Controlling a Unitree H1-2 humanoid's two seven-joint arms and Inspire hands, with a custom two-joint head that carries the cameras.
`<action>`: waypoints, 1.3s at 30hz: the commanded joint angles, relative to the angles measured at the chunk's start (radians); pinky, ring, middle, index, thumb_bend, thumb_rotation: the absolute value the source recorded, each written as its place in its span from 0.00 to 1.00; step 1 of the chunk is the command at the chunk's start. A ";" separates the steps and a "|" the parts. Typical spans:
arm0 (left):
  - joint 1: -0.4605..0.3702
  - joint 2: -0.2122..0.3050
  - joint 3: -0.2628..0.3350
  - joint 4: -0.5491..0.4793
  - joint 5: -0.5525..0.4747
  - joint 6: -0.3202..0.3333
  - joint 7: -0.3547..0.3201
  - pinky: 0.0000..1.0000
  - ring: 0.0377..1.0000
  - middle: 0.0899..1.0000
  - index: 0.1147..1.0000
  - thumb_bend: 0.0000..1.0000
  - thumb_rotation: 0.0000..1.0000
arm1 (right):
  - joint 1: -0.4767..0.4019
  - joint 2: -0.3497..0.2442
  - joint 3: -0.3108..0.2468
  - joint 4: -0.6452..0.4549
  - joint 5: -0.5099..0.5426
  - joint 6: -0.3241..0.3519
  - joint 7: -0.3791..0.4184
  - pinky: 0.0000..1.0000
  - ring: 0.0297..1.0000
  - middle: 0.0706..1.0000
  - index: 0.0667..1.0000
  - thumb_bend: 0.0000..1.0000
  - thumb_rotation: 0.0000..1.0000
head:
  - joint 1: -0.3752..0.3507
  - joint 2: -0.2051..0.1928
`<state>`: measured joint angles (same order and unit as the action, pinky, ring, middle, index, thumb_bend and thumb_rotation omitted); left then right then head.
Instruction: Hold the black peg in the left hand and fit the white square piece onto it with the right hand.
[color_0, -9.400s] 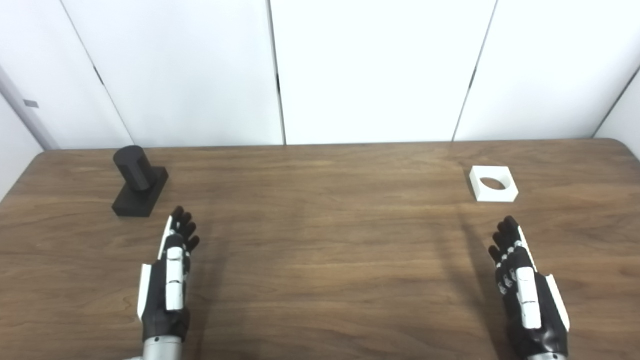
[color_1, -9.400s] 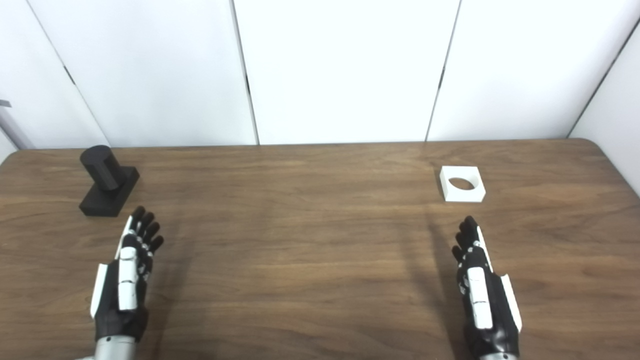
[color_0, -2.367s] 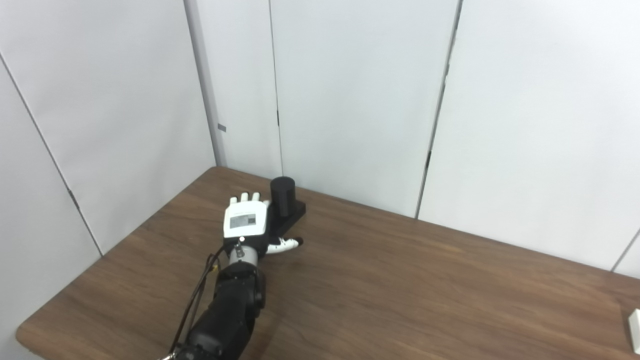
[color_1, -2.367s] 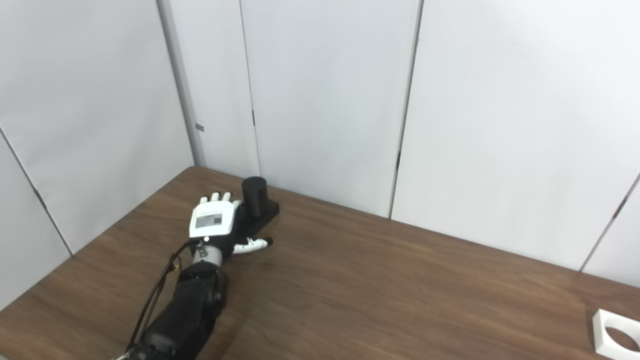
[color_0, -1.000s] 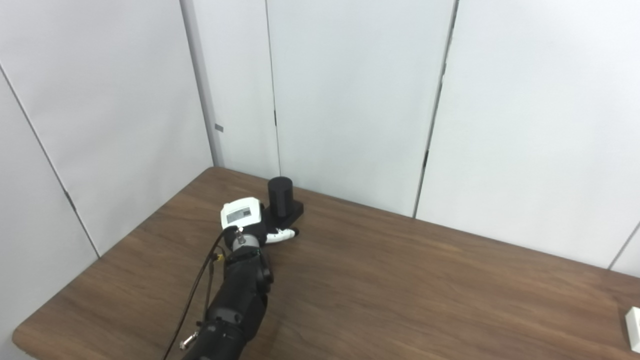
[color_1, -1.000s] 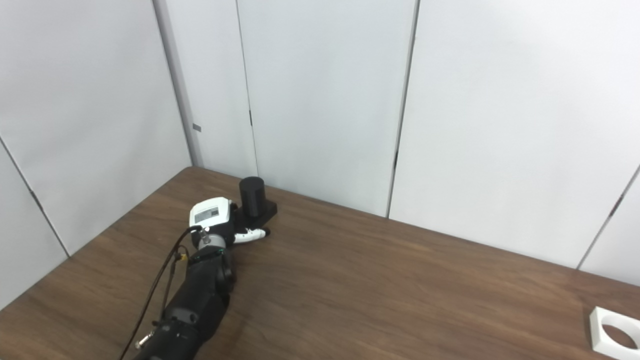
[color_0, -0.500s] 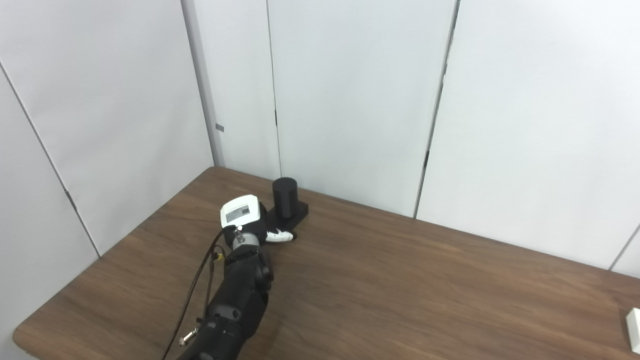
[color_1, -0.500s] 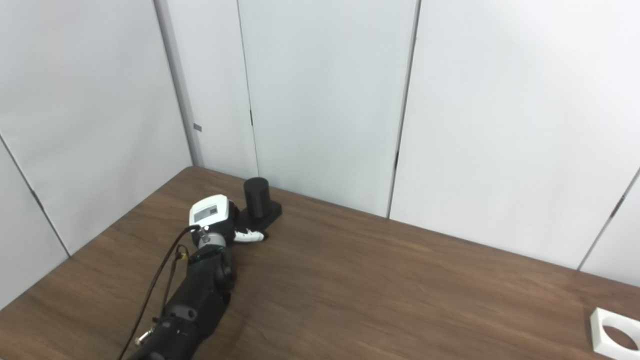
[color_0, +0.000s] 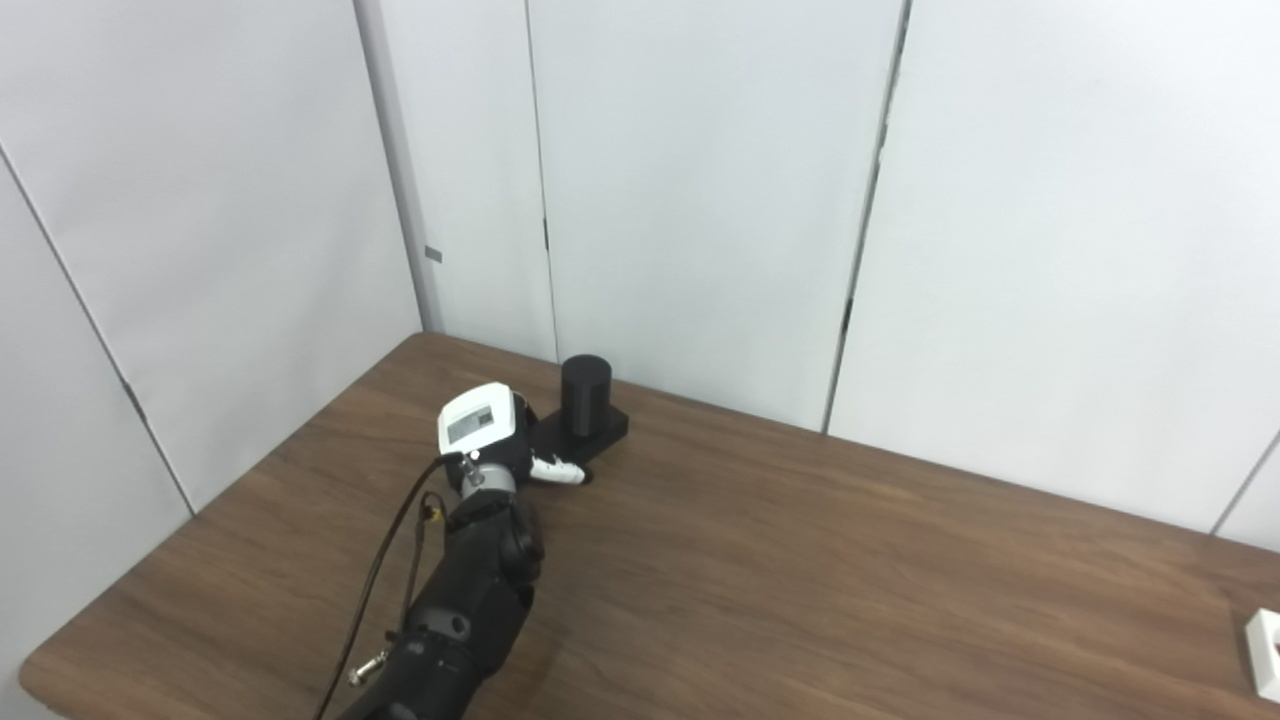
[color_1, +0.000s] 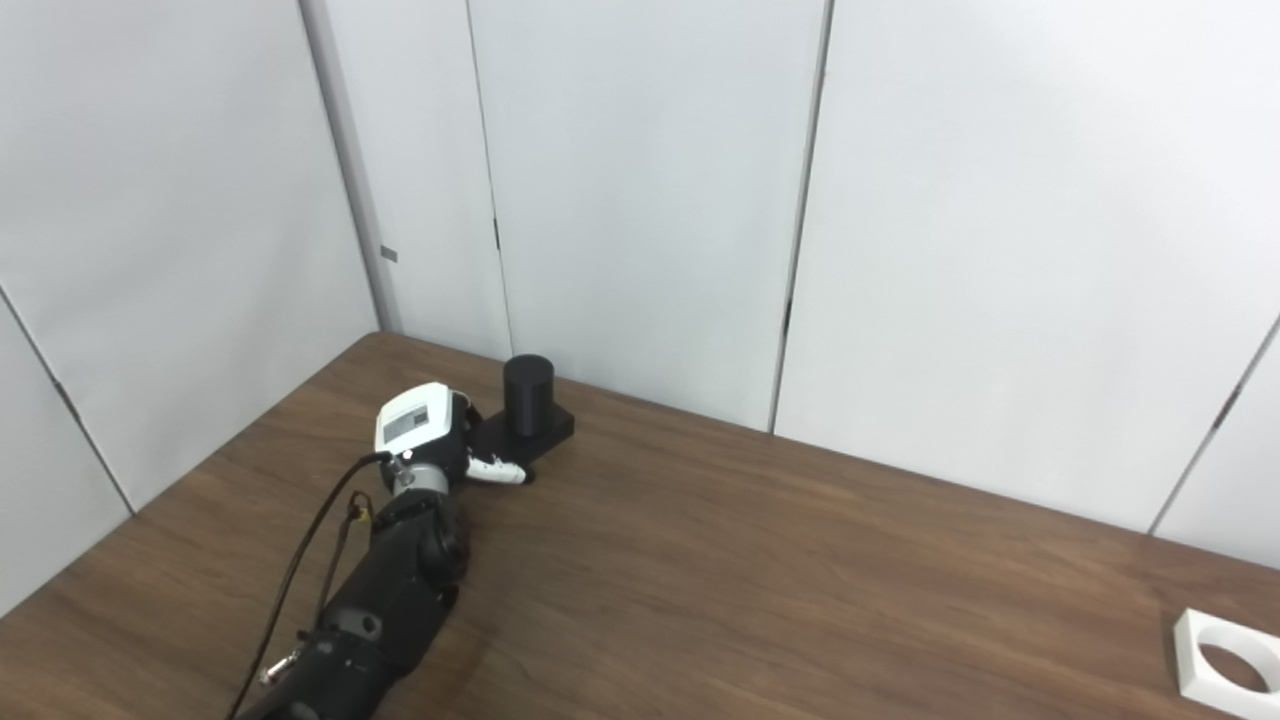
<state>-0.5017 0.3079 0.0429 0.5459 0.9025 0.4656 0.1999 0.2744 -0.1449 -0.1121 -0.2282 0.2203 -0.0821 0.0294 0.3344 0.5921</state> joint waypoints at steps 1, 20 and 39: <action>-0.030 0.033 -0.007 -0.021 -0.001 0.004 0.036 0.84 0.82 0.73 0.42 0.52 0.05 | 0.005 0.032 0.008 -0.009 0.005 -0.012 0.005 0.89 0.92 0.90 0.92 0.76 0.86 | 0.000 0.001; 0.166 0.007 -0.092 -0.552 -0.215 -0.010 -0.134 0.71 0.75 0.69 0.42 0.52 0.05 | 0.017 0.037 0.037 -0.097 0.007 0.041 0.006 1.00 1.00 1.00 1.00 0.61 0.93 | -0.128 0.045; 0.454 -0.124 -0.329 -0.994 -0.100 -0.073 -0.373 0.75 0.81 0.76 0.42 0.51 0.05 | -0.012 0.059 0.054 -0.126 -0.012 0.100 -0.059 1.00 0.99 0.97 0.98 0.51 0.84 | -0.255 0.159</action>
<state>-0.0310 0.1771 -0.2857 -0.3974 0.7886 0.4294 -0.1798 0.2868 -0.1369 -0.0587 -0.3140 0.2121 0.0279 -0.0216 0.0875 0.7439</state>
